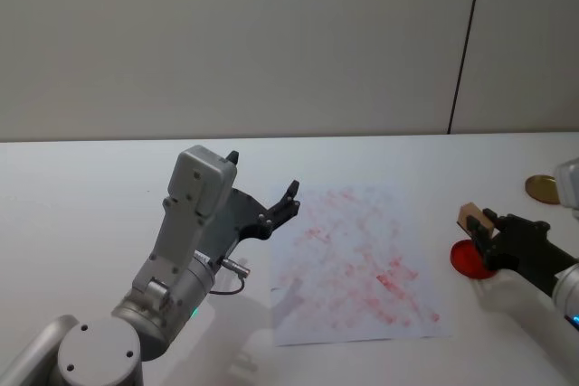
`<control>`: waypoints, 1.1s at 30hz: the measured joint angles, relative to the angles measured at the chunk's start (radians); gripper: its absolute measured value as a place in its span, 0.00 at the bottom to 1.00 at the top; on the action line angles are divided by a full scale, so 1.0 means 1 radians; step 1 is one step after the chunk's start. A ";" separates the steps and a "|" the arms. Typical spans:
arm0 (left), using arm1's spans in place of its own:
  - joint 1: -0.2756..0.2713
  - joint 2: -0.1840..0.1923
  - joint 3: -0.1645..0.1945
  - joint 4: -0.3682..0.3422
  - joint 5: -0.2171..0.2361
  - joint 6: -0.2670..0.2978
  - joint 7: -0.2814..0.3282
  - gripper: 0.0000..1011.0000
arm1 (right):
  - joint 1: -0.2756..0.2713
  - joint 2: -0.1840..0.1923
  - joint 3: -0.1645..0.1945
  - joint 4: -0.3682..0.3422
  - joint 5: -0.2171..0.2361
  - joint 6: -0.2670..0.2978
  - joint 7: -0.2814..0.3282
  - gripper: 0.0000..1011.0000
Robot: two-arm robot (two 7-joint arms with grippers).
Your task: Use the one hand to pick up the stamp and affix it onto the A4 paper.
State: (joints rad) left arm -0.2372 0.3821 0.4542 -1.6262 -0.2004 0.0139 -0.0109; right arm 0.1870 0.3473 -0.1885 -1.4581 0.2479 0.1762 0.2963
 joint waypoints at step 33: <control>0.000 0.000 0.000 0.000 0.000 0.000 0.000 0.98 | 0.005 0.006 0.001 0.059 0.002 0.028 0.022 0.66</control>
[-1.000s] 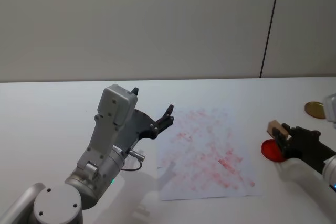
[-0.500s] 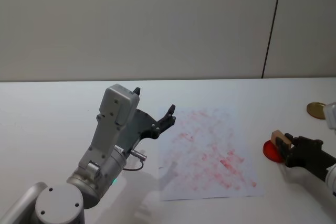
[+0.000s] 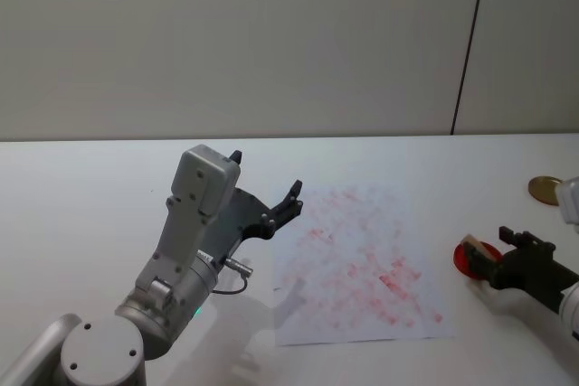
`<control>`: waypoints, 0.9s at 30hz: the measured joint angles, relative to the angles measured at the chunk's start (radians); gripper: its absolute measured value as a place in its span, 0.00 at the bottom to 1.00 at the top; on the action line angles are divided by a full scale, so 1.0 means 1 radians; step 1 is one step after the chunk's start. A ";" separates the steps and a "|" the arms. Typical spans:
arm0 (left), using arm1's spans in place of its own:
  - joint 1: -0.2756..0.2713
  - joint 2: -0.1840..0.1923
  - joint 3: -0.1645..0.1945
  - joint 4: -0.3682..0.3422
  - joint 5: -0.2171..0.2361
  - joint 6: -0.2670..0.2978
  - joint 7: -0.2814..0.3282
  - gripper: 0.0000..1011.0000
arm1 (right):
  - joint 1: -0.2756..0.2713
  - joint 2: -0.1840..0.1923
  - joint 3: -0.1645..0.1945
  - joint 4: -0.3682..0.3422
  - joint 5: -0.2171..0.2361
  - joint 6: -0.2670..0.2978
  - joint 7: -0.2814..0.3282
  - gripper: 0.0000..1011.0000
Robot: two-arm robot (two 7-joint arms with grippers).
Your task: Use the one hand to pick up the stamp and affix it onto the A4 paper.
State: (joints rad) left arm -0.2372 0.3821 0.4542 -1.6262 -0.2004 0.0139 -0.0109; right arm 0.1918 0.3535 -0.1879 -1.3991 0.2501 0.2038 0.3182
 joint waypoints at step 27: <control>0.000 0.000 0.000 0.000 0.000 0.000 0.000 0.98 | -0.036 -0.013 -0.004 -0.207 0.009 -0.094 -0.115 0.99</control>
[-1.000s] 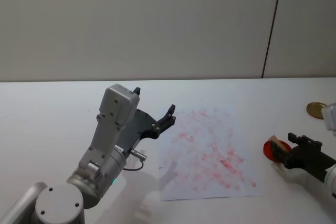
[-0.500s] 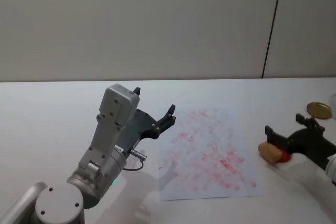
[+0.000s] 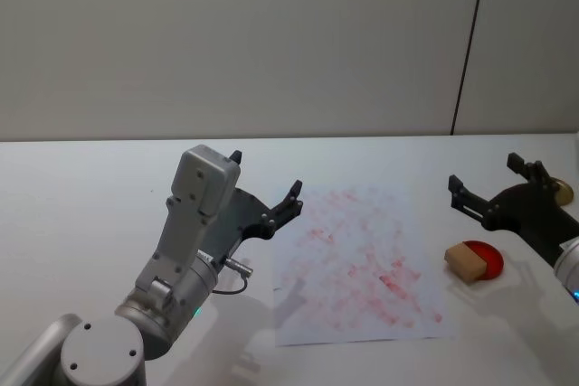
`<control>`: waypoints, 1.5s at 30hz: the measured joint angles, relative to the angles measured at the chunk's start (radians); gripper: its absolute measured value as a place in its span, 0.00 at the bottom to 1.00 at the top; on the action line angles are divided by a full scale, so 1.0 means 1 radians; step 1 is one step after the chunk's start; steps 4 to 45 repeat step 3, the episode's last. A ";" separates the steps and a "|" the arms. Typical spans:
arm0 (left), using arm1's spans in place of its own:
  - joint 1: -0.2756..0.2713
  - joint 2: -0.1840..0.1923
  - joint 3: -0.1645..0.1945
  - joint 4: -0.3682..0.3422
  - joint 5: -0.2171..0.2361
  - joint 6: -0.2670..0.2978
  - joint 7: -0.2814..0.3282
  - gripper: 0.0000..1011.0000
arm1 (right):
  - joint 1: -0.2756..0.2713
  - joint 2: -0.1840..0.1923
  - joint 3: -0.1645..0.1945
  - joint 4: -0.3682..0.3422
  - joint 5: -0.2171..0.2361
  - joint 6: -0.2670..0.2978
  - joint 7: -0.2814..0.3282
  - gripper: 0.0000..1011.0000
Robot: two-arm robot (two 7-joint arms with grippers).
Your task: Use the one hand to pick up the stamp and affix it onto the A4 paper.
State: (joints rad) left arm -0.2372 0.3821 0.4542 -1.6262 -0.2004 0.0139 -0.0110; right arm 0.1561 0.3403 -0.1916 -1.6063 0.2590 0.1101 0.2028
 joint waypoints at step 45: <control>0.000 0.000 0.000 0.000 0.000 0.000 0.000 0.98 | -0.004 -0.002 -0.001 -0.018 -0.001 -0.003 -0.011 0.99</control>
